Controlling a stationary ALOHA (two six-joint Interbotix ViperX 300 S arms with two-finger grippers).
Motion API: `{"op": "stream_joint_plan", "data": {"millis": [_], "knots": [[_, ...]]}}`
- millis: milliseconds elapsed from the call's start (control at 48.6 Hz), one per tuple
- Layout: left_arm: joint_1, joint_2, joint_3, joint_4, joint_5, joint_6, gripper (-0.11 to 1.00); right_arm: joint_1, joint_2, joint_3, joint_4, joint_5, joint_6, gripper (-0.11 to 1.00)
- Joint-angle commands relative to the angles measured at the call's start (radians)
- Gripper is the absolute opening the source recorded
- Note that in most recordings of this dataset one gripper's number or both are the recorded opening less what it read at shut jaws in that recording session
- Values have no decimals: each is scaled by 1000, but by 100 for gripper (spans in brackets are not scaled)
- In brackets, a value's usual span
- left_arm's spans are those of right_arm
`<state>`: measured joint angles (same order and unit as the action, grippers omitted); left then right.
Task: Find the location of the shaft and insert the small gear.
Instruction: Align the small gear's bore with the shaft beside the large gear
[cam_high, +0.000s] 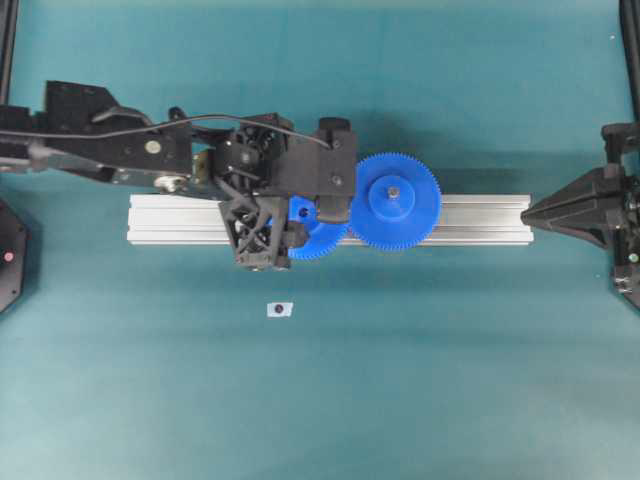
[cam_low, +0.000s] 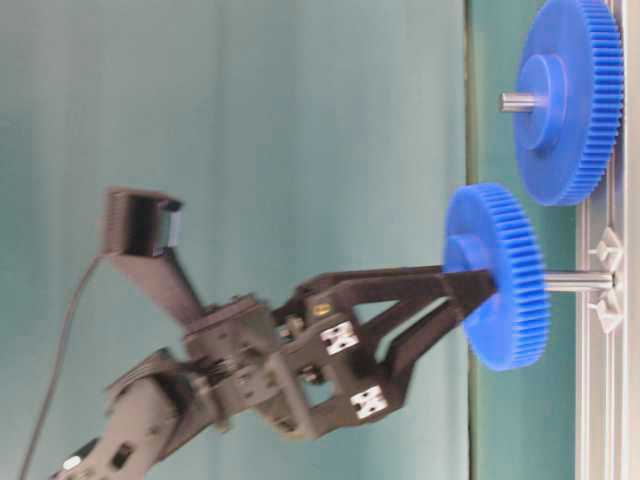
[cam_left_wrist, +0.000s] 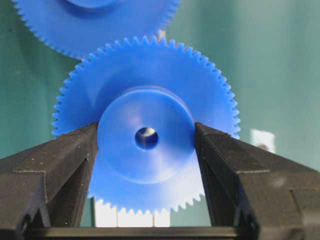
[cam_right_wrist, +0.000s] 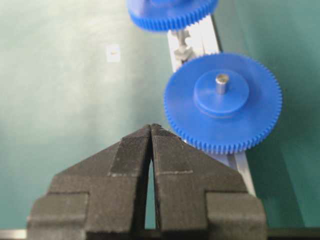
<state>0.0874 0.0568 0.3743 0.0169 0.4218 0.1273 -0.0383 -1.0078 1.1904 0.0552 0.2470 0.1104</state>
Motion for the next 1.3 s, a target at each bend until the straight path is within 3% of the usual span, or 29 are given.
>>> {"op": "stream_joint_plan", "data": {"millis": [0,1008,1152,1275], "knots": [[12,-3,-23,3,3,2,65,-5,5,-9,0,-9,11,6],[17,17,-40,3,25,-8,65,-6,-25,9,0,-8,11,6],[15,21,-40,3,38,-6,88,-6,-25,9,0,-8,14,6],[15,20,-51,3,58,-8,89,-5,-25,11,0,-5,23,6]]}}
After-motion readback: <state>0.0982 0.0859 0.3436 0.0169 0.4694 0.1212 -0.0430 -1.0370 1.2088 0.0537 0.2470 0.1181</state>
